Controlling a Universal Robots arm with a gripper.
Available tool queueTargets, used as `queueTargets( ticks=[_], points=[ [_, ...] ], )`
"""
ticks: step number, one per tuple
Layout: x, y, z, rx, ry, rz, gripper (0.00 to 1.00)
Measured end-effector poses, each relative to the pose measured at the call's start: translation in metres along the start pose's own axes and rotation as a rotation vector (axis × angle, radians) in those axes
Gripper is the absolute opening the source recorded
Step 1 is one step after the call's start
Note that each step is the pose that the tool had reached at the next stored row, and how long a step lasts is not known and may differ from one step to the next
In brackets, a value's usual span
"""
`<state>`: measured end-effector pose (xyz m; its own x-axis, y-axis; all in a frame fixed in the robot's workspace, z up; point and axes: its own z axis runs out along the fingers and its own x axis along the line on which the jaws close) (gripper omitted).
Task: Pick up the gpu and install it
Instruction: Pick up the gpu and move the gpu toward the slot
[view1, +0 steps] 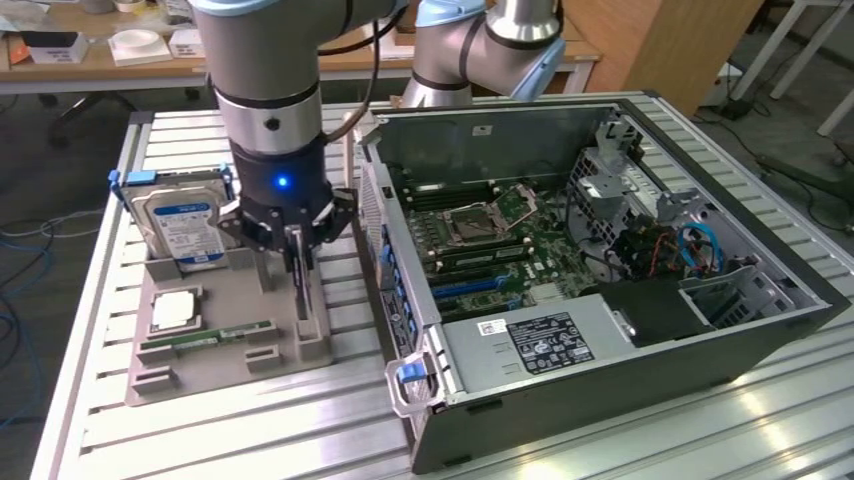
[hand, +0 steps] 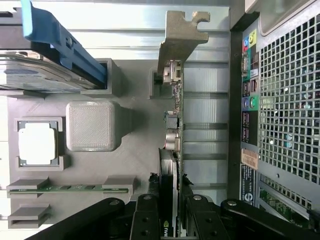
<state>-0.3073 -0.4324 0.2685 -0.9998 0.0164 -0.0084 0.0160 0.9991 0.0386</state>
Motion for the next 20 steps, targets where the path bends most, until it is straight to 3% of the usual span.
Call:
queueTargets(
  ticks=[10,20],
  points=[
    [0.0,0.0007,-0.0182,-0.0002,0.0003,0.0,0.27],
    [-0.001,0.0023,-0.0585,-0.0002,0.0005,0.0,0.27]
  ],
)
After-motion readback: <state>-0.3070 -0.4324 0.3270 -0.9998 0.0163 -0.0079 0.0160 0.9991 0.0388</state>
